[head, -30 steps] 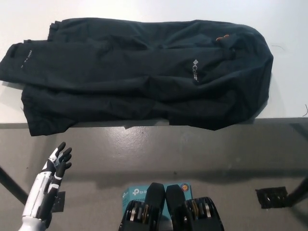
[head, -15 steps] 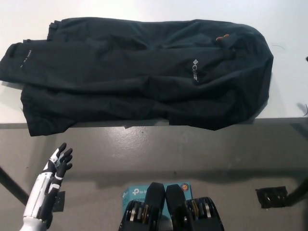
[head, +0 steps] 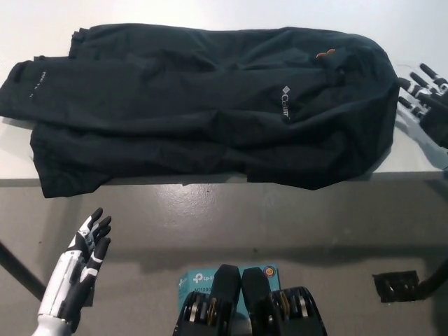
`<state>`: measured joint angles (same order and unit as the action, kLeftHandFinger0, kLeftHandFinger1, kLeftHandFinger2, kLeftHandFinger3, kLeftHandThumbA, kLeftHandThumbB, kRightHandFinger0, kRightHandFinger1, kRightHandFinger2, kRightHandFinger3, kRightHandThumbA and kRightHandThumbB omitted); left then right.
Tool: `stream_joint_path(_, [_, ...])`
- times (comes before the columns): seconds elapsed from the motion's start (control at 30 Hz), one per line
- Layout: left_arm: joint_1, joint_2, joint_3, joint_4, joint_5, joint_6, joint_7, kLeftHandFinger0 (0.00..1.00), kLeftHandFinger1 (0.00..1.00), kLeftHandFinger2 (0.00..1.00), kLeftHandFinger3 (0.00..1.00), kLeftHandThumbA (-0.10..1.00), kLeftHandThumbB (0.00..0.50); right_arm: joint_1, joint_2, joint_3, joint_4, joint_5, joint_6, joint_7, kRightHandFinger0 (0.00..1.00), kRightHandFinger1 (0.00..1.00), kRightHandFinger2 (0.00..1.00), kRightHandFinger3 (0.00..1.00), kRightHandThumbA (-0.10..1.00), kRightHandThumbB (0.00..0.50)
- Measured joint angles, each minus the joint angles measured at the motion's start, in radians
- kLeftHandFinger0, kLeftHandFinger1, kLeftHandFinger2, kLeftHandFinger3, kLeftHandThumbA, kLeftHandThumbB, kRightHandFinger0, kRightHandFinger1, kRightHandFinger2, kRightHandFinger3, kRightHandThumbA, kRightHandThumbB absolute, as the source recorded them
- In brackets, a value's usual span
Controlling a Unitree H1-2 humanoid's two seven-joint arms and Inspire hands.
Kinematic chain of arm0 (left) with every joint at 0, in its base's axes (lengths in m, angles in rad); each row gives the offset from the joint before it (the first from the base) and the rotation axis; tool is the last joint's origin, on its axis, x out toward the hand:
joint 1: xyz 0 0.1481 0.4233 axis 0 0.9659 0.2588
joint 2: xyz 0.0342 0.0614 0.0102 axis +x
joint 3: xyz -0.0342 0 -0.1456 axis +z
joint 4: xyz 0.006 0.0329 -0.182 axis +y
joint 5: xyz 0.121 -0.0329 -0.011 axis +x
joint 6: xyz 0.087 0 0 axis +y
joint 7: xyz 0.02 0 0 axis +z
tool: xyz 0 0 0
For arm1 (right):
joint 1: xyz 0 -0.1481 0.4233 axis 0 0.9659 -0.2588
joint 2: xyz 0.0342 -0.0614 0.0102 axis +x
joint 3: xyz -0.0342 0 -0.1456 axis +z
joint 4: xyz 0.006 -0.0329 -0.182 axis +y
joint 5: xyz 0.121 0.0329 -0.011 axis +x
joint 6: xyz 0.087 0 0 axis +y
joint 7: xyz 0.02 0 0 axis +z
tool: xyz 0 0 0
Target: The robot grabs the right edges of the black jacket on the table, and folds it in half
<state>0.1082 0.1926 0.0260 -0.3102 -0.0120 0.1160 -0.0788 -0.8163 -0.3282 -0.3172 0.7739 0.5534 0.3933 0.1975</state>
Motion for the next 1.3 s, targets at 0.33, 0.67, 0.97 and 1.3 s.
stream_joint_path(0.33, [-0.001, 0.005, -0.002, -0.006, 0.002, 0.009, -0.002, 1.0, 1.0, 1.0, 1.0, 0.88, 0.01, 0.0, 0.003, -0.012, 0.054, 0.002, 0.0, 0.041, 1.0, 1.0, 1.0, 1.0, 1.0, 0.35])
stream_joint_path(0.67, [-0.005, 0.007, -0.002, -0.008, 0.009, 0.011, -0.002, 1.0, 1.0, 1.0, 1.0, 0.89, 0.02, 0.0, 0.003, -0.015, 0.101, -0.004, -0.002, 0.067, 1.0, 1.0, 1.0, 1.0, 1.0, 0.341])
stream_joint_path(0.97, [-0.015, 0.007, -0.002, -0.01, 0.017, 0.013, -0.002, 1.0, 1.0, 1.0, 1.0, 0.9, 0.022, 0.0, 0.005, -0.015, 0.108, -0.02, -0.015, 0.07, 1.0, 1.0, 1.0, 1.0, 1.0, 0.351])
stream_joint_path(1.3, [-0.019, 0.007, -0.002, -0.014, 0.032, 0.016, -0.002, 1.0, 1.0, 1.0, 1.0, 0.88, 0.013, -0.006, 0.028, -0.009, 0.105, -0.031, -0.031, 0.073, 1.0, 1.0, 1.0, 1.0, 1.0, 0.377])
